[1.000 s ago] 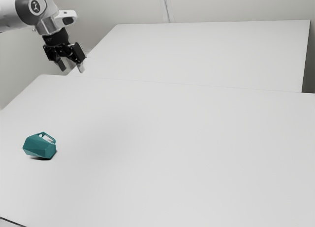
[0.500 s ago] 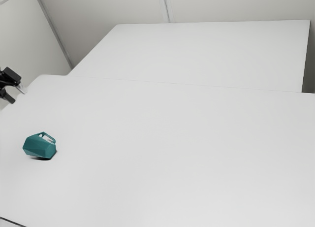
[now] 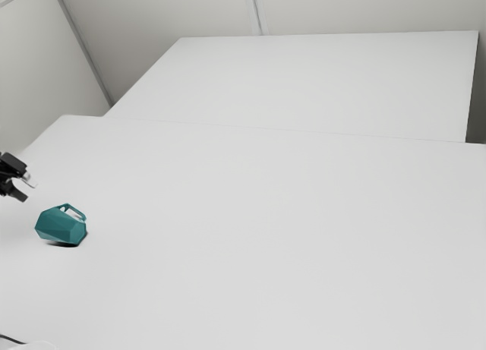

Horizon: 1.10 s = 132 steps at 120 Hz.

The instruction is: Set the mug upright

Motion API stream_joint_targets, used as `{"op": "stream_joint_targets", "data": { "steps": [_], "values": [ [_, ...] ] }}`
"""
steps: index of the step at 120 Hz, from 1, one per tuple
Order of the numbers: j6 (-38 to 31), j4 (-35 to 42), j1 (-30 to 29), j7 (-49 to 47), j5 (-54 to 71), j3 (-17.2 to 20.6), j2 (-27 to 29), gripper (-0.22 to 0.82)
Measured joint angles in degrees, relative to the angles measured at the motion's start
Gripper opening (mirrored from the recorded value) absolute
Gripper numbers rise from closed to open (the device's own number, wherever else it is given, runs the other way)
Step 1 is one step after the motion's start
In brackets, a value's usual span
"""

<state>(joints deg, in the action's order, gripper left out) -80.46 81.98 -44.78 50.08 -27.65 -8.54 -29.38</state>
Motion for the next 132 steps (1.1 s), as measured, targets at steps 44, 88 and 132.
{"op": "stream_joint_targets", "data": {
  "steps": [44, 88, 132],
  "values": [
    [-1.36, -1.25, -2.15, 5.76, -0.41, 2.55, -6.45, 0.6],
    [-3.42, 3.43, -2.03, 8.61, -3.74, 2.77, -6.96, 0.6],
    [-3.29, 6.46, -2.77, 10.26, -6.3, 4.53, -4.49, 0.15]
  ]
}}
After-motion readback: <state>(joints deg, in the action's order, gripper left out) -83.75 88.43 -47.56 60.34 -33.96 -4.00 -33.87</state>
